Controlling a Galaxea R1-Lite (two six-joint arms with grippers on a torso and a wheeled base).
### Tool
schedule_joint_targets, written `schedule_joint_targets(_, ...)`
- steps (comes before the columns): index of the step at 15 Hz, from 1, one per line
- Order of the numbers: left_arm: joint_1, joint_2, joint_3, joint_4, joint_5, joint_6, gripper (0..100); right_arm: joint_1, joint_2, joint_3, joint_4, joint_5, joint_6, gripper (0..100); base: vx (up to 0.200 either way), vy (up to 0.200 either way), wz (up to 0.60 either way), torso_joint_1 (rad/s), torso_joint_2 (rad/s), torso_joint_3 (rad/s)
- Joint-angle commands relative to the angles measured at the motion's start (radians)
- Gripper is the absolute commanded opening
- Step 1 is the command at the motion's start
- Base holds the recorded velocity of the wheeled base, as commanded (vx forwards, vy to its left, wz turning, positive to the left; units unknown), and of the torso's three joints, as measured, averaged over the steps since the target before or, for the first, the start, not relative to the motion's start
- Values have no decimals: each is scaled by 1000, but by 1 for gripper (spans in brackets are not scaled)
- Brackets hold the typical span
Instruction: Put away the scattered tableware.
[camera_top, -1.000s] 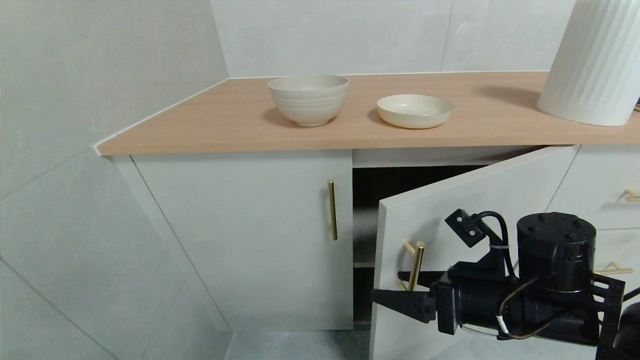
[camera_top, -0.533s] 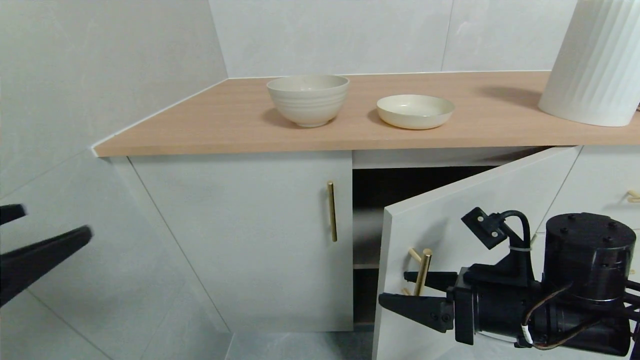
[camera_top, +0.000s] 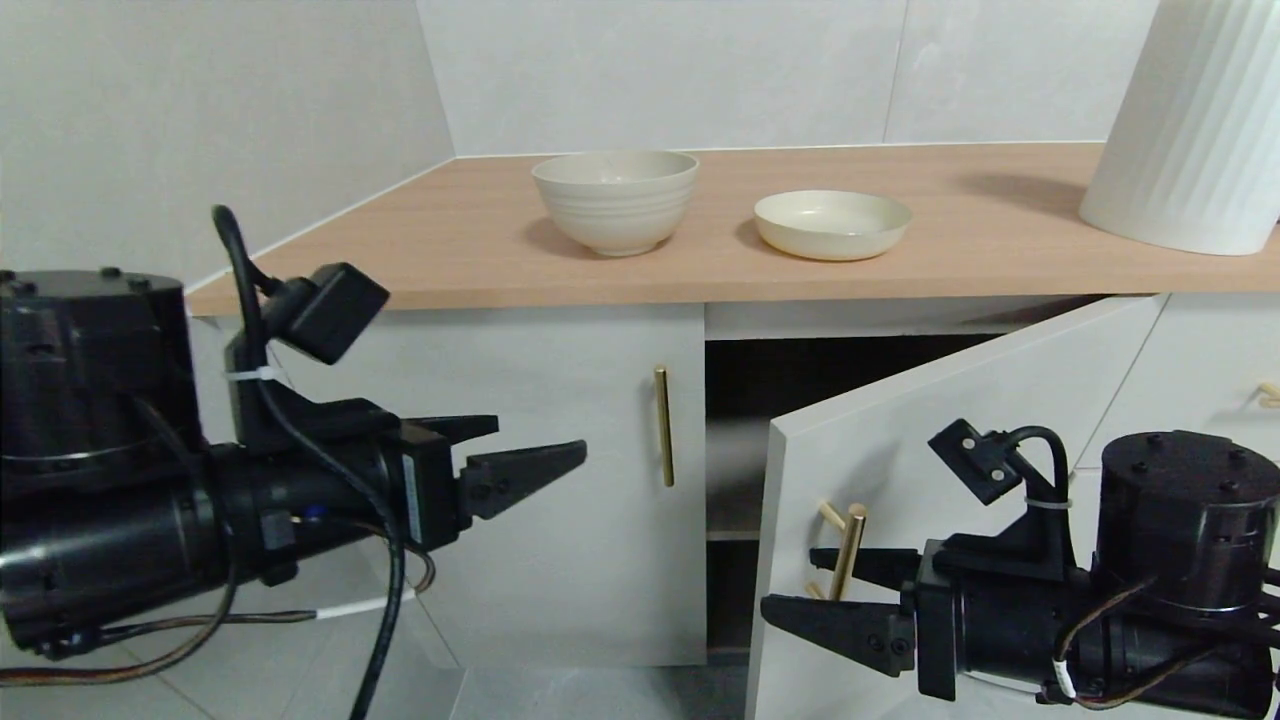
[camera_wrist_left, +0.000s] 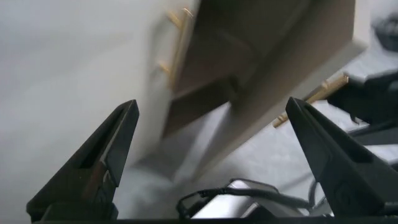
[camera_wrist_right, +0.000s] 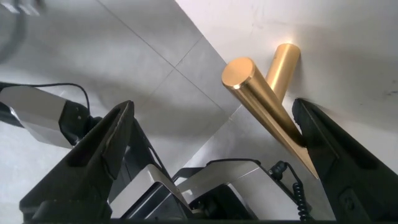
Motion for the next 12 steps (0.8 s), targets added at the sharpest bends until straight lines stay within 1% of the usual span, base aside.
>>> schedule_joint_targets(1,-56,113,74,-101,0,0,100,1,5,6,4,-2,0,100,0,0,0,0,0,0)
schedule_joint_targets(3,-67,199,100,-242,4,-8,100,6,4,6,4,-2,-1,100,0,0,0,0,0,0)
schedule_joint_targets(4,-76,218,100,-270,8,-14,100,7,4,6,4,-2,-1,100,0,0,0,0,0,0)
schedule_joint_targets(5,-110,258,95,-314,18,-39,100,6,5,6,4,-3,-13,100,0,0,0,0,0,0)
schedule_joint_targets(6,-125,279,89,-327,20,-49,0,6,5,7,4,-3,-24,100,0,0,0,0,0,0)
schedule_joint_targets(8,-131,314,74,-356,17,-54,0,6,5,7,4,-3,-27,100,0,0,0,0,0,0)
schedule_joint_targets(10,-131,348,69,-442,18,-62,0,6,5,15,4,-5,-27,100,0,0,0,0,0,0)
schedule_joint_targets(12,-157,393,77,-531,17,-71,0,6,5,18,4,-3,-27,100,0,0,0,0,0,0)
